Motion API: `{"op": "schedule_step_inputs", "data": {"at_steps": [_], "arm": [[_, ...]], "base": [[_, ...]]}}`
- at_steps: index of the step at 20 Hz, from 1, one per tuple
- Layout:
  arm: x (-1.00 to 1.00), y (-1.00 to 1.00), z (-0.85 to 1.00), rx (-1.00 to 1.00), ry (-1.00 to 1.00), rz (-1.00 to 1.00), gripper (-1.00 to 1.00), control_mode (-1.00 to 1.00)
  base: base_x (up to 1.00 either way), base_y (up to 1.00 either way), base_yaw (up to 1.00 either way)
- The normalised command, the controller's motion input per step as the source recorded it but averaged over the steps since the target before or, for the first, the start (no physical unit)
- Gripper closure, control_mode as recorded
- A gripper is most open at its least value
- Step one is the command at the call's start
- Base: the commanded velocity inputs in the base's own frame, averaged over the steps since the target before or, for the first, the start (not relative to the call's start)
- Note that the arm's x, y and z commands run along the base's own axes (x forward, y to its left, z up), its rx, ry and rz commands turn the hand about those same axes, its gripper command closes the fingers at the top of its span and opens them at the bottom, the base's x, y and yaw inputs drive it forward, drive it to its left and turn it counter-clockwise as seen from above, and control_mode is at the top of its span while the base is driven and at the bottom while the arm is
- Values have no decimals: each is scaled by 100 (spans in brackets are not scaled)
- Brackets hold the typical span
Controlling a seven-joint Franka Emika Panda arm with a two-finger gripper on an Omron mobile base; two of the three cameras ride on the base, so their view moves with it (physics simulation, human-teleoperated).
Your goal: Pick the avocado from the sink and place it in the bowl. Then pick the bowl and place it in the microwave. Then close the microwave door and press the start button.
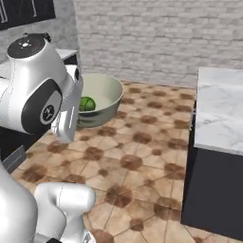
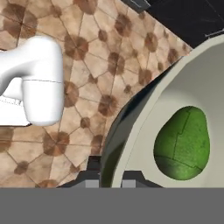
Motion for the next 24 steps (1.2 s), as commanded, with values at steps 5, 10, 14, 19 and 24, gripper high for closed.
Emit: {"op": "schedule_step_inputs", "data": {"at_steps": [5, 10, 14, 19, 24], "arm": [[0, 0, 0, 0, 0, 0, 100, 100], [0, 0, 0, 0, 0, 0, 100, 100], [0, 0, 0, 0, 0, 0, 100, 100], [0, 0, 0, 0, 0, 0, 100, 100], [0, 0, 0, 0, 0, 0, 100, 100]], "base": [[0, -10, -91], [0, -3, -93], [0, 0, -95], [0, -4, -93], [44, 0, -72]]}}
